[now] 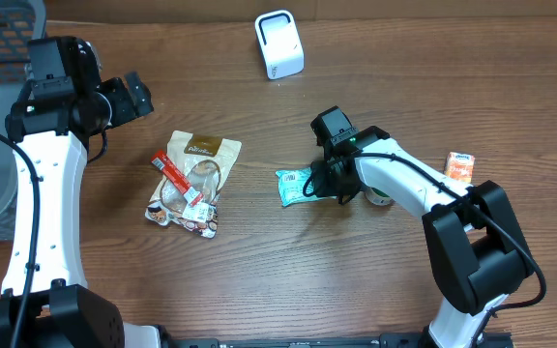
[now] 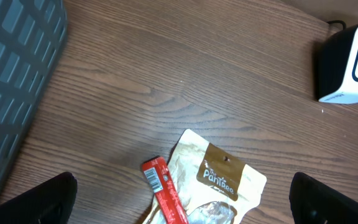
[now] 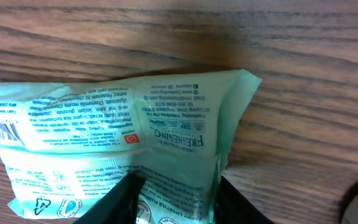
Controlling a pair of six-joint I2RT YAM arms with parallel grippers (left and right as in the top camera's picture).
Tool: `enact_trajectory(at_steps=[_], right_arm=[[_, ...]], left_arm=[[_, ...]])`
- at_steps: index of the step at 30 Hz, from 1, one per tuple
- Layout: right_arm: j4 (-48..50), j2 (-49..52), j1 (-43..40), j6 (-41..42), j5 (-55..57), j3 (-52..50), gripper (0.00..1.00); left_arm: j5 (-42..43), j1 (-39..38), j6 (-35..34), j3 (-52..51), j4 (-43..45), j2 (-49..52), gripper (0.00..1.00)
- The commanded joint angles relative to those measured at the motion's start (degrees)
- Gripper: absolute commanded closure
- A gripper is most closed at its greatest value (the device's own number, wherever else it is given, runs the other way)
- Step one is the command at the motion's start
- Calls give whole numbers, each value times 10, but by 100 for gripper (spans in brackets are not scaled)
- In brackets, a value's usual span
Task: Scan the item barcode
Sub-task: 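Lift the wipes pack with the right gripper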
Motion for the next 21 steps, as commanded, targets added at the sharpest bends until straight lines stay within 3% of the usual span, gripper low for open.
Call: enact_trajectory(at_steps=[1,5,6,7,8,13,21], right_arm=[[-6,22,-1,0,-9,-19,76],[-8,22,-1,0,-22,-19,79],[-8,22,-1,0,-22,-19,83],[-8,22,-1,0,-22,-19,95],[-8,22,-1,0,-21,-19,96],[-4,1,-1,0,-21,-13,96],[5,-142,-1,-17,-22,-5,96]], left_arm=[[4,1,-7,14,0,-6,0],[4,1,-7,14,0,-6,0],[4,1,-7,14,0,-6,0],[4,1,-7,14,0,-6,0],[4,1,-7,14,0,-6,0],[4,1,-7,14,0,-6,0],[4,1,-7,14,0,-6,0]])
